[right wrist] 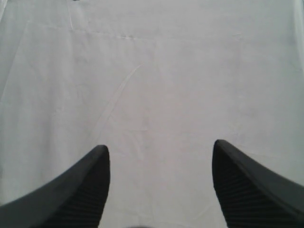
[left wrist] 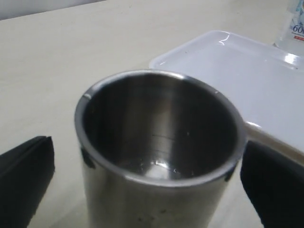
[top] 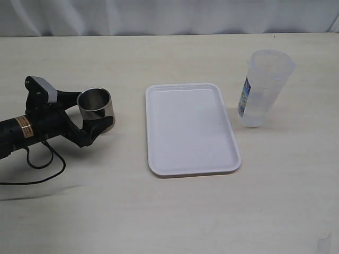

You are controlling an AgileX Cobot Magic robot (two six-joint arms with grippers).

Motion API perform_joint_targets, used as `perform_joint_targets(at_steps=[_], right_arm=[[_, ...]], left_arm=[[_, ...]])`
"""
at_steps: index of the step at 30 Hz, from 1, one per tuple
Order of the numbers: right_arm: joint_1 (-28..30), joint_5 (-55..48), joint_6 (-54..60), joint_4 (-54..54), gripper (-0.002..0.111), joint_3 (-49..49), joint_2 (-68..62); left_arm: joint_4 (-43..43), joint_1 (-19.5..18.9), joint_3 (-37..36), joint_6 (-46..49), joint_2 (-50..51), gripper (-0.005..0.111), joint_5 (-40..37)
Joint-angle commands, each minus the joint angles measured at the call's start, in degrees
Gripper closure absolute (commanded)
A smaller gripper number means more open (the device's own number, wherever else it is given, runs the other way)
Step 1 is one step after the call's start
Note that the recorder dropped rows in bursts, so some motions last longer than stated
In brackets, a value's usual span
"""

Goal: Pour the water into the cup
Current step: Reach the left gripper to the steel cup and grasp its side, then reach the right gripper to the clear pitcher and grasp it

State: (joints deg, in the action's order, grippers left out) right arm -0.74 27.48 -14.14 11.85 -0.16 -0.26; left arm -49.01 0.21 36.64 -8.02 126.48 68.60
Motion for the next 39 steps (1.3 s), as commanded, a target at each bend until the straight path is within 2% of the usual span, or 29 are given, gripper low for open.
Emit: perform_joint_targets(at_steps=[1, 7, 13, 23, 26, 30, 34, 36, 37, 38, 39], right_arm=[[0.50, -0.81, -0.17, -0.17, 0.048, 0.16, 0.26], [0.50, -0.81, -0.17, -0.17, 0.048, 0.16, 0.26], [0.50, -0.82, -0.17, -0.17, 0.048, 0.16, 0.26], [0.50, 1.01, -0.04, -0.17, 0.048, 0.16, -6.51], [0.50, 3.22, 0.06, 0.23, 0.040, 0.16, -11.44], [0.50, 7.43, 1.78, 0.23, 0.023, 0.16, -19.85], [0.50, 13.03, 2.99, 0.23, 0.017, 0.16, -27.72], [0.50, 16.70, 3.23, 0.23, 0.017, 0.16, -33.01], [0.50, 18.48, 3.23, 0.23, 0.017, 0.16, -36.04], [0.50, 19.14, 3.23, 0.23, 0.017, 0.16, -37.41], [0.50, 20.61, 4.11, 0.23, 0.017, 0.16, -39.83]], left_arm=[[-0.42, 0.47, 2.52, -1.44, 2.34, 0.002, 1.37], [-2.33, 0.59, 5.65, -1.44, 4.23, 0.002, 1.37], [-2.61, 2.28, 8.15, -1.44, 5.76, 0.002, 1.37], [-2.36, 2.51, 8.75, -1.44, 5.77, 0.002, 1.37], [-2.36, 2.51, 8.75, -1.44, 5.77, 0.002, 1.37], [-2.36, 2.51, 8.75, -1.44, 5.77, 0.002, 1.37], [-2.36, 2.51, 8.75, -2.56, 5.77, 0.002, 1.37], [-2.36, 2.51, 8.75, -2.82, 5.77, 0.010, 1.37], [-2.36, 2.51, 8.75, -2.82, 5.77, 0.023, 1.37], [-2.36, 2.51, 8.75, -2.82, 5.77, 0.029, 1.37], [-2.36, 2.51, 8.75, -2.82, 5.77, 0.044, 1.37]])
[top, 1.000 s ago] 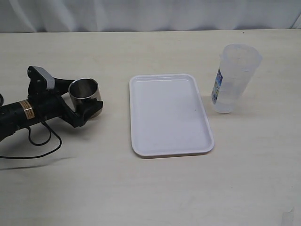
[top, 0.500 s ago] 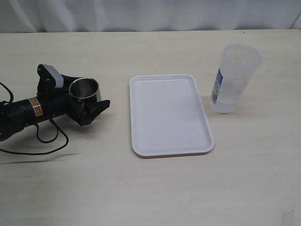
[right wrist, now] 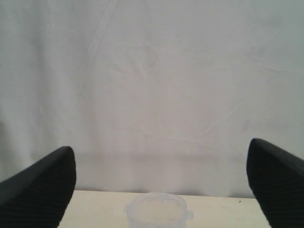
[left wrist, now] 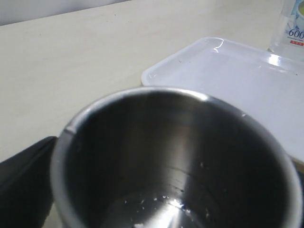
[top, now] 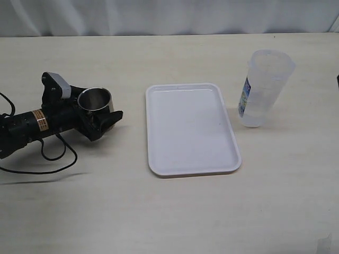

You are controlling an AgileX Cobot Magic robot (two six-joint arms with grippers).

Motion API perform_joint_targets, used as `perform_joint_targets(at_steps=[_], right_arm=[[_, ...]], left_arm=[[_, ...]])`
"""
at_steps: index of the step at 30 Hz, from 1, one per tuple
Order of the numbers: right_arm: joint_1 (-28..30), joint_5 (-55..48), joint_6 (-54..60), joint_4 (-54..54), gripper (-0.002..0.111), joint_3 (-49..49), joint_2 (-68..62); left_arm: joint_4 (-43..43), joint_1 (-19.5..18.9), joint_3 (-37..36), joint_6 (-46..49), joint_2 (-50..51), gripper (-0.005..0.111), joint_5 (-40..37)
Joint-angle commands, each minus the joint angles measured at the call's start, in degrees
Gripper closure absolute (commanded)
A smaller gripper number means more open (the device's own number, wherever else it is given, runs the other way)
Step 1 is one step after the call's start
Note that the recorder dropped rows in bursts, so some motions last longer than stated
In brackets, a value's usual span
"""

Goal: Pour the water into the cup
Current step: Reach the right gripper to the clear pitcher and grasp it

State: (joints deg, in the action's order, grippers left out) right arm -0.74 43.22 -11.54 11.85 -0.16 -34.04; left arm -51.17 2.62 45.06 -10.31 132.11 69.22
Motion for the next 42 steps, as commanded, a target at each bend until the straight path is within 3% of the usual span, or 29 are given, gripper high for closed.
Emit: perform_joint_targets(at_steps=[1, 6, 22, 30, 42], right_arm=[[0.50, 5.30, 1.70, 0.23, 0.017, 0.16, -6.98], [0.50, 6.98, 4.66, 1.30, 0.017, -0.55, -15.30], [0.50, 11.32, 9.17, 5.11, 0.017, -12.19, -51.07], [0.50, 18.57, 9.32, 5.37, 0.017, -15.66, -61.69], [0.50, 19.82, 9.01, 6.01, 0.017, -22.34, -70.40]], left_arm=[[-0.20, 0.11, 0.32, -0.53, 0.14, 0.050, 0.74], [-0.48, 0.11, 0.32, -0.53, 0.14, 0.106, 0.74], [-0.37, 0.11, 0.32, -0.30, 0.14, 0.107, 0.74], [-0.58, 0.11, 0.32, -0.30, 0.14, 0.107, 0.74], [-0.58, 0.11, 0.32, -0.30, 0.14, 0.107, 0.74]])
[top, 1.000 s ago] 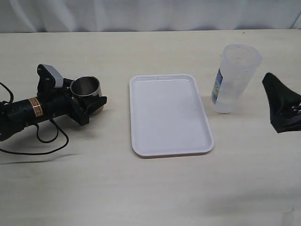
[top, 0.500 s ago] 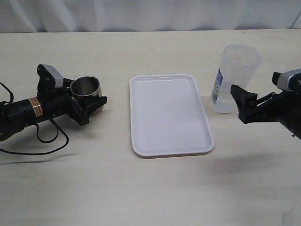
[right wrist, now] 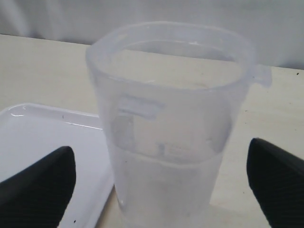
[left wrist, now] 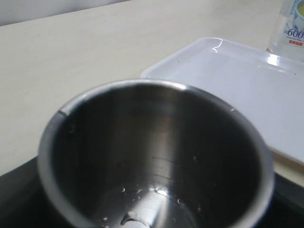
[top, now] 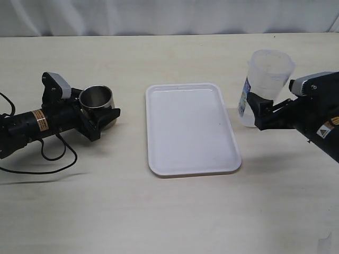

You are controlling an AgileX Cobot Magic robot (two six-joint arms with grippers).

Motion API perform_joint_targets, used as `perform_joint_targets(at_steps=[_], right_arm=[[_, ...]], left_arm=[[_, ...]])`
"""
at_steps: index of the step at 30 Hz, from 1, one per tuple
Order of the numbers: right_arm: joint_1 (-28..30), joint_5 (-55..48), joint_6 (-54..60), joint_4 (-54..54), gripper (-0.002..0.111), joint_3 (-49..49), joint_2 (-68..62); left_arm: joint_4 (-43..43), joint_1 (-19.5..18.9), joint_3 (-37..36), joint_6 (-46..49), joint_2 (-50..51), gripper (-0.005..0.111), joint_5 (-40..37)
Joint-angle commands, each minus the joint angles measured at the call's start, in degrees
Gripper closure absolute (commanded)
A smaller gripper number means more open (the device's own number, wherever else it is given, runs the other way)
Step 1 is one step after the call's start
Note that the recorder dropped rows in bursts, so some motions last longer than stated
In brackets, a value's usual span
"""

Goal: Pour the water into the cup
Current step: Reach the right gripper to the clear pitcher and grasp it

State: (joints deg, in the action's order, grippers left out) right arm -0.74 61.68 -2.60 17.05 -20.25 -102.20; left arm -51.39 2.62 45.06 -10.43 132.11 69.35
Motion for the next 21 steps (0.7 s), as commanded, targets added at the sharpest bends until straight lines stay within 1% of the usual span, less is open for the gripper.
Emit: perform_joint_targets(at_steps=[1, 13, 21], right_arm=[[0.50, 1.37, 0.07, 0.97, 0.017, -2.66, -2.69], [0.50, 1.75, -0.11, 1.81, 0.017, -8.21, -8.59], [0.50, 4.39, -0.05, 1.93, 0.017, -9.07, -9.96]], left_arm=[[-0.37, 0.11, 0.32, -0.17, 0.14, 0.107, 0.62], [-0.35, 0.11, 0.32, -0.17, 0.14, 0.107, 0.62], [-0.47, 0.11, 0.32, -0.17, 0.14, 0.107, 0.62]])
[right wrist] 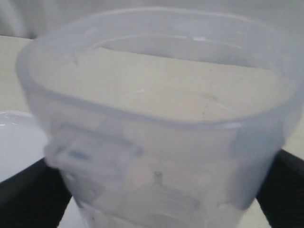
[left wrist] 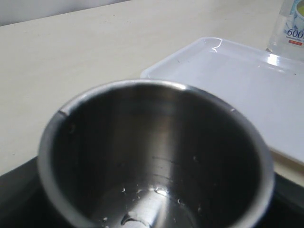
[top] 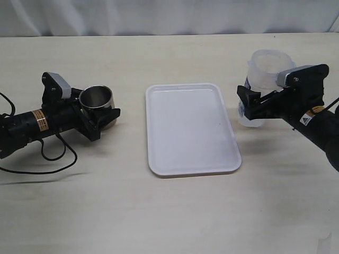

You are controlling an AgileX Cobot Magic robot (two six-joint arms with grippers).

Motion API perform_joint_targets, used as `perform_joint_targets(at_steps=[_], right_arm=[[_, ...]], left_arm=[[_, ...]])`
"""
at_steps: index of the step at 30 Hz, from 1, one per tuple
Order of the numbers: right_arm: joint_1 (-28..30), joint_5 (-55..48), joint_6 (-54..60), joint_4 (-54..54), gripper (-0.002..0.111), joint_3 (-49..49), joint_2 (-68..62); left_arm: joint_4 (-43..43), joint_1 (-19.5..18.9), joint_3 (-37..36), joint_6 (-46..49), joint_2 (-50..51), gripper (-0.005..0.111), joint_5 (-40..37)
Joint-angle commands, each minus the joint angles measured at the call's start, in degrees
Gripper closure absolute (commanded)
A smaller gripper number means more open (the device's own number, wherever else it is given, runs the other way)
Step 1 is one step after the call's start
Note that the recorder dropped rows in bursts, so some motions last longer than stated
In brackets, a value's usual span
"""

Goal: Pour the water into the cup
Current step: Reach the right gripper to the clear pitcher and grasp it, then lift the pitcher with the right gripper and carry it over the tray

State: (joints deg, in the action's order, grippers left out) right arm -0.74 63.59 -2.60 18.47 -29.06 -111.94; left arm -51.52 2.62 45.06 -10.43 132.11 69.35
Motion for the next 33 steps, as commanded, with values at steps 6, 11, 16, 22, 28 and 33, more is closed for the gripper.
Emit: perform_joint_targets(at_steps=[6, 11, 16, 22, 28, 33], right_arm=[[0.50, 2.45, 0.09, 0.41, 0.017, -0.29, -0.22], [0.50, 2.35, 0.09, 0.41, 0.017, -1.33, -1.48], [0.50, 3.05, 0.09, 0.41, 0.017, -3.01, -4.21], [0.50, 4.16, 0.09, 0.52, 0.017, -3.01, -4.21], [0.50, 4.16, 0.09, 0.52, 0.021, -3.01, -4.21], [0.50, 4.16, 0.09, 0.52, 0.034, -3.01, -4.21]], left_arm=[[-0.34, 0.11, 0.32, -0.17, 0.14, 0.107, 0.62], [-0.45, 0.11, 0.32, -0.17, 0.14, 0.107, 0.62], [-0.45, 0.11, 0.32, -0.17, 0.14, 0.107, 0.62], [-0.45, 0.11, 0.32, -0.17, 0.14, 0.107, 0.62], [-1.63, 0.11, 0.32, -0.17, 0.14, 0.107, 0.62], [-2.65, 0.11, 0.32, -0.17, 0.14, 0.107, 0.62]])
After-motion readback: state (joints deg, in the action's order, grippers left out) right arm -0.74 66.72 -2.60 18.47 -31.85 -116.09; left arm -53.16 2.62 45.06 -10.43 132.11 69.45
